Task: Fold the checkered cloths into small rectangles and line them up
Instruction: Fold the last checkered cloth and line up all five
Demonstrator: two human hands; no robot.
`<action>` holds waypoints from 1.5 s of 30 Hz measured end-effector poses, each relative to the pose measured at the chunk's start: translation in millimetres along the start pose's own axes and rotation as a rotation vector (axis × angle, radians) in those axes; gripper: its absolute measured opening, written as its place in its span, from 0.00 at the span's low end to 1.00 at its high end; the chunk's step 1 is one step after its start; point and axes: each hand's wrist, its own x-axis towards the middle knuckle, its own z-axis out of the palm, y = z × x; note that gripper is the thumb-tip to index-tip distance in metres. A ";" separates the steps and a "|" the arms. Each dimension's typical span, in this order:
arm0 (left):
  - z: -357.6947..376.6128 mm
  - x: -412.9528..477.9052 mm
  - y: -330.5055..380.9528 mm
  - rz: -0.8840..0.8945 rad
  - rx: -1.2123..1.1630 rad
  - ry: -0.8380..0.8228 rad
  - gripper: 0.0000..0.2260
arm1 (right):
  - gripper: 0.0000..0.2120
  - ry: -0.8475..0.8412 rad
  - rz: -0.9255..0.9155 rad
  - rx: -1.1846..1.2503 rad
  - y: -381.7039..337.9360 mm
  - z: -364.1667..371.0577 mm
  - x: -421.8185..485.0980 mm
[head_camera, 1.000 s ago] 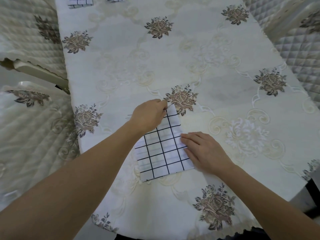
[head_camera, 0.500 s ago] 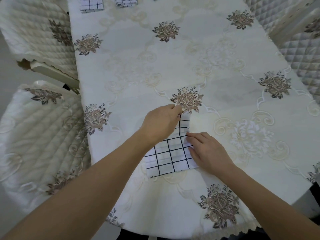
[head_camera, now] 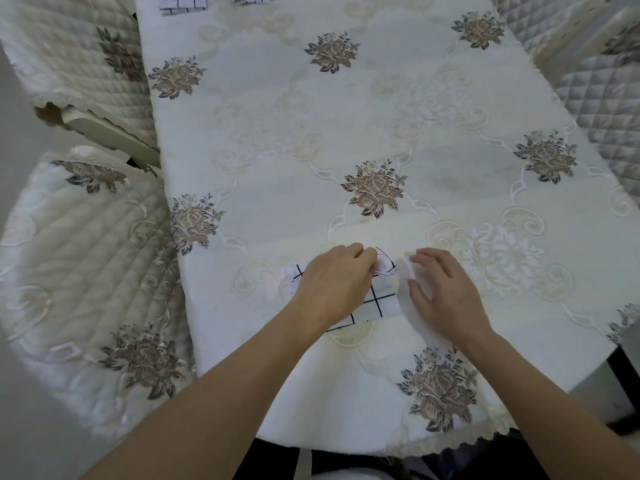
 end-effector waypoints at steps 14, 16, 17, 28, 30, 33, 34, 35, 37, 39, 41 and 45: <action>13.7 -61.3 -25.5 -0.047 0.128 -0.022 0.27 | 0.12 -0.084 -0.487 -0.149 -10.0 9.7 3.6; 14.0 -68.2 -36.9 -0.022 0.233 -0.114 0.35 | 0.12 -0.098 -0.495 -0.140 -7.4 13.2 2.2; 15.5 -70.0 -41.1 -0.007 0.259 -0.147 0.37 | 0.13 -0.106 -0.493 -0.129 -6.4 14.8 1.4; 40.7 -96.7 -56.3 0.028 0.326 -0.126 0.30 | 0.12 -0.151 -0.450 0.013 2.9 24.7 -16.8; 43.5 -98.7 -56.4 0.017 0.337 -0.131 0.30 | 0.12 -0.152 -0.455 0.023 2.2 25.5 -18.8; 45.3 -100.6 -55.8 0.012 0.337 -0.130 0.30 | 0.13 -0.144 -0.469 0.030 1.3 27.2 -19.5; 45.6 -101.0 -55.5 0.012 0.339 -0.123 0.29 | 0.13 -0.146 -0.479 0.032 2.0 27.4 -19.4; 45.8 -101.4 -55.0 0.011 0.342 -0.115 0.29 | 0.13 -0.148 -0.492 0.033 3.4 27.6 -19.2; 46.5 -102.2 -54.3 0.008 0.350 -0.106 0.29 | 0.13 -0.149 -0.512 0.034 5.6 27.6 -19.1; 47.8 -103.6 -53.6 0.004 0.356 -0.106 0.29 | 0.13 -0.153 -0.503 0.046 5.6 27.5 -19.9; 49.4 -104.8 -52.3 0.007 0.351 -0.109 0.28 | 0.14 -0.147 -0.481 0.059 4.3 26.8 -20.3; 47.9 -105.2 -49.9 -0.008 0.321 -0.137 0.28 | 0.13 -0.137 -0.473 0.066 4.1 26.4 -20.1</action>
